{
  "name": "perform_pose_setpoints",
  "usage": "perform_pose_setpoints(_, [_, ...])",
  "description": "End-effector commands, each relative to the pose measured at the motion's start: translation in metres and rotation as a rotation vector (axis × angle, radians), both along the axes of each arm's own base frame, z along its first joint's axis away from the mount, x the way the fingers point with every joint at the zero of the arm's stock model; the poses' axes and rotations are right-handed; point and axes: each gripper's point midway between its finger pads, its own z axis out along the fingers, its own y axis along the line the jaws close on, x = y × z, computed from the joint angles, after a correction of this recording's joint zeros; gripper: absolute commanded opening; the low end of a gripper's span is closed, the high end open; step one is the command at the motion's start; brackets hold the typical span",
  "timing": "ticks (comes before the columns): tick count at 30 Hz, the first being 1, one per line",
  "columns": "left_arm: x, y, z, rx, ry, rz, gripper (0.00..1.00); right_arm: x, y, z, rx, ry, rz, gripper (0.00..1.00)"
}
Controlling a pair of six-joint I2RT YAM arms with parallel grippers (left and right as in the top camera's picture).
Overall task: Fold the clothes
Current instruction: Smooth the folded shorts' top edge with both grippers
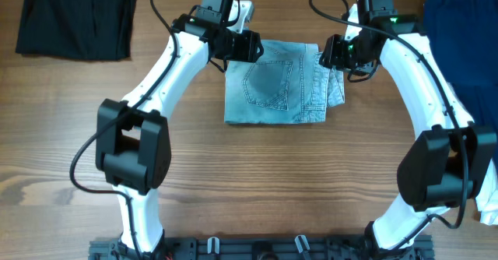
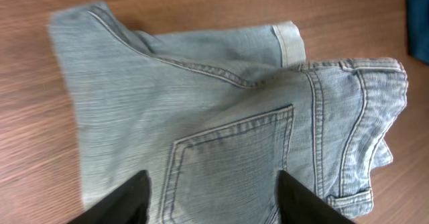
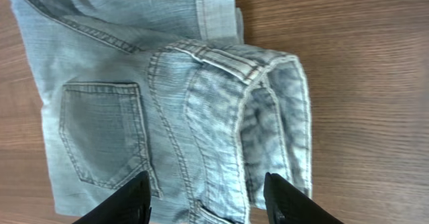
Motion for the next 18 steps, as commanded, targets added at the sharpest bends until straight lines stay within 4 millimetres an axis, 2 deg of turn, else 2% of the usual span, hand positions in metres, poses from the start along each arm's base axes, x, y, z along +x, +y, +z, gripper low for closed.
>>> perform_pose_setpoints(1, [-0.009, -0.019, -0.024, -0.04, 0.076, -0.051, 0.57, -0.001, 0.005, -0.025, 0.01, 0.064, 0.01, 0.56])
perform_pose_setpoints(4, [-0.01, -0.021, -0.038, -0.031, 0.1, -0.054, 0.56, 0.0, 0.006, -0.042, 0.009, 0.099, 0.011, 0.56])
perform_pose_setpoints(8, [-0.009, -0.019, -0.04, -0.03, 0.101, -0.05, 0.56, -0.002, 0.012, -0.059, 0.038, 0.14, 0.036, 0.54])
perform_pose_setpoints(9, [-0.007, -0.019, -0.04, -0.032, 0.095, -0.05, 0.56, -0.002, 0.014, -0.064, 0.045, 0.149, 0.04, 0.51])
perform_pose_setpoints(13, [-0.002, -0.019, -0.042, -0.021, 0.066, -0.056, 0.43, 0.001, 0.018, -0.07, 0.068, 0.154, 0.047, 0.34])
perform_pose_setpoints(15, [0.0, -0.019, -0.045, -0.019, 0.063, -0.054, 0.38, 0.003, 0.019, -0.072, 0.068, 0.149, 0.047, 0.31])
perform_pose_setpoints(18, [0.001, -0.019, -0.058, -0.014, 0.079, -0.053, 0.35, 0.005, 0.019, -0.073, 0.068, 0.142, 0.048, 0.25])
